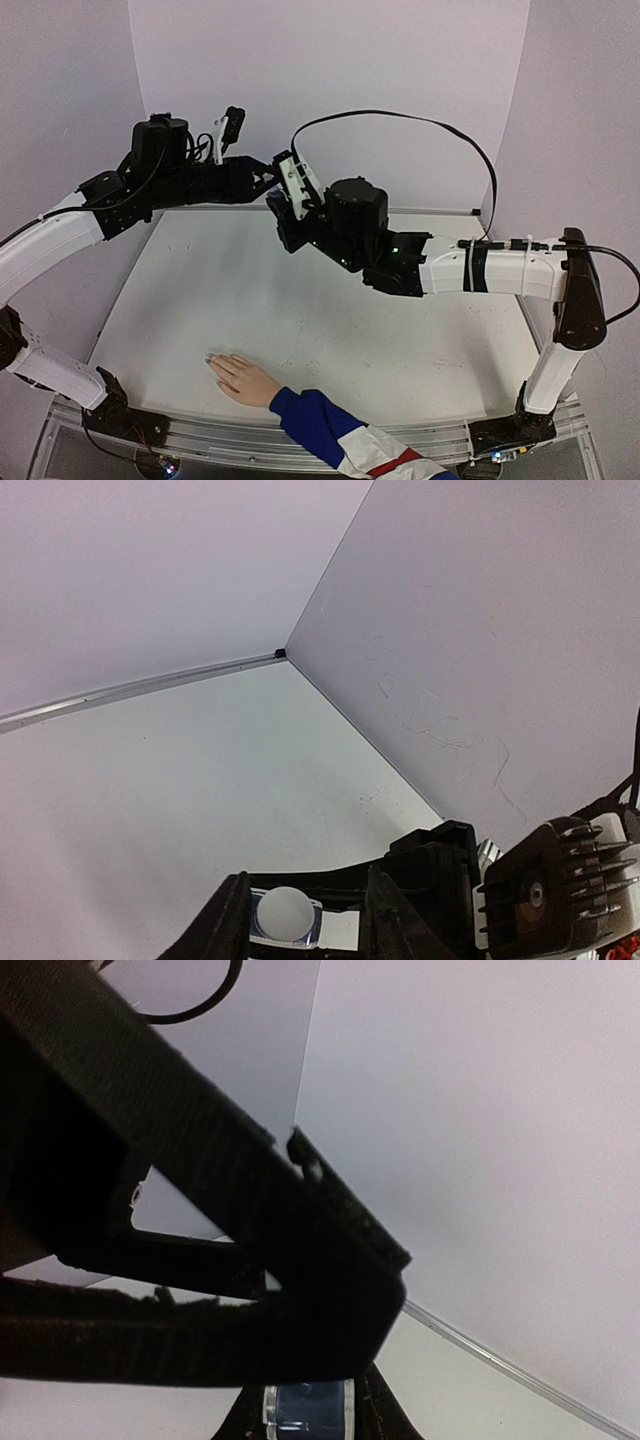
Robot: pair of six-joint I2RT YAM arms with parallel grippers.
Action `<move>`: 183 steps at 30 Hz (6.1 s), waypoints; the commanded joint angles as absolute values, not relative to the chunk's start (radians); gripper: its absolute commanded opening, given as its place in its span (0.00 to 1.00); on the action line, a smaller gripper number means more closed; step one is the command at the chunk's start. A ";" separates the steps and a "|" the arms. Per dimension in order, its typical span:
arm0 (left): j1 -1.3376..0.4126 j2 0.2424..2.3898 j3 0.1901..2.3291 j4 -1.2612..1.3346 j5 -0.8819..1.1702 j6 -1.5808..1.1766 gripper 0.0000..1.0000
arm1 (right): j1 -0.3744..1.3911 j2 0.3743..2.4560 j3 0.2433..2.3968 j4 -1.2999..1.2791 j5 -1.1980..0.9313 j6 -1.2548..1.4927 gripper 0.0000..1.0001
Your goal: Paint the nails
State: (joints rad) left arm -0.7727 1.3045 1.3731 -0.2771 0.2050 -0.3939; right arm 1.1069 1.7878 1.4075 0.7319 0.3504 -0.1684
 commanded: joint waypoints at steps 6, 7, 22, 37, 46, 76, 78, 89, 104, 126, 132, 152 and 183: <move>-0.788 1.309 1.387 -0.220 0.194 -0.368 0.21 | 1.112 1.789 1.481 0.796 0.333 -0.155 0.00; -0.788 1.307 1.382 -0.221 0.195 -0.365 0.18 | 1.113 1.787 1.482 0.795 0.332 -0.154 0.00; -0.799 1.295 1.303 -0.288 0.769 -0.080 0.00 | 0.925 1.680 1.458 0.755 -0.667 -0.023 0.00; -0.799 1.399 1.396 -0.398 1.237 0.044 0.00 | 0.826 1.617 1.476 0.766 -1.335 0.149 0.00; -0.733 1.302 1.384 -0.453 0.954 0.010 0.51 | 0.799 1.551 1.359 0.743 -1.048 0.076 0.00; -0.710 1.205 1.351 -0.299 0.252 -0.414 0.67 | 1.094 1.823 1.527 0.693 0.221 -0.094 0.00; -0.710 1.211 1.355 -0.298 0.250 -0.416 0.63 | 1.098 1.829 1.539 0.692 0.223 -0.099 0.00; -0.710 1.236 1.365 -0.289 0.248 -0.416 0.39 | 1.111 1.847 1.574 0.692 0.213 -0.116 0.00; -0.711 1.281 1.353 -0.285 0.408 -0.369 0.04 | 1.112 1.811 1.571 0.691 0.139 -0.126 0.00; -0.737 1.379 1.379 -0.289 1.098 -0.130 0.16 | 0.806 1.618 1.446 0.732 -1.170 0.124 0.00; -0.708 1.291 1.365 -0.359 0.830 -0.137 0.76 | 0.800 1.540 1.327 0.666 -0.787 0.013 0.00; -0.664 1.238 1.377 -0.321 0.358 -0.463 0.66 | 1.077 1.734 1.426 0.698 0.254 -0.103 0.00; -0.689 1.309 1.345 -0.267 0.893 -0.191 0.00 | 1.038 1.726 1.551 0.643 -0.356 -0.090 0.00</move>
